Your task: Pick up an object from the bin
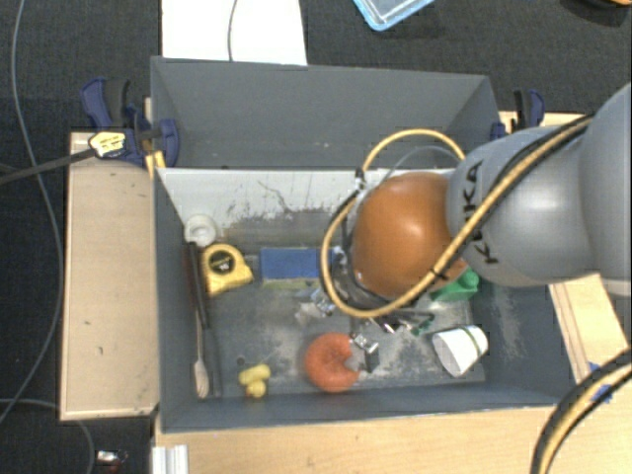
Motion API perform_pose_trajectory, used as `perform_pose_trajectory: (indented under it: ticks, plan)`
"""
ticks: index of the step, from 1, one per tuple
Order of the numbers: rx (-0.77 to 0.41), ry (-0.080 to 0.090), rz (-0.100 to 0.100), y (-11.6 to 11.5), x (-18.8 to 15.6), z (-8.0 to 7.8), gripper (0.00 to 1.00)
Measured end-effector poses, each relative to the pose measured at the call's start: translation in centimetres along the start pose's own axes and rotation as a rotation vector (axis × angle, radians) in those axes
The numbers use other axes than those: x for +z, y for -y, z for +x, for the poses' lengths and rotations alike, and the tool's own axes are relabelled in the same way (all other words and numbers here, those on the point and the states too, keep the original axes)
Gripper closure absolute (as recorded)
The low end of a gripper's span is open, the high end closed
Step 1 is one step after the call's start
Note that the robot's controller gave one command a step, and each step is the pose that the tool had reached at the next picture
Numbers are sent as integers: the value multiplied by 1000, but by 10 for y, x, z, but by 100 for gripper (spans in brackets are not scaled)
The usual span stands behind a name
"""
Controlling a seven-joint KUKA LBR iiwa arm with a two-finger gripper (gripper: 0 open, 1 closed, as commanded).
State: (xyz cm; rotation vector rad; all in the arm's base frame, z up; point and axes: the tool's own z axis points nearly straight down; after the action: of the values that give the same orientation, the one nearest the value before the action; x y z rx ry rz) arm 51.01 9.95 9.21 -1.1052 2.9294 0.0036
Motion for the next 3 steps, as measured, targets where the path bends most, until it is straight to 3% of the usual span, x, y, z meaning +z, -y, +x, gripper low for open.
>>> perform_pose_trajectory:
  ticks: [1,2,3]
  plan:
    - [22,-1,0,7,17,15,0]
    - [221,1,-1,17,16,18,100]
    - [222,1,-1,17,16,18,100]
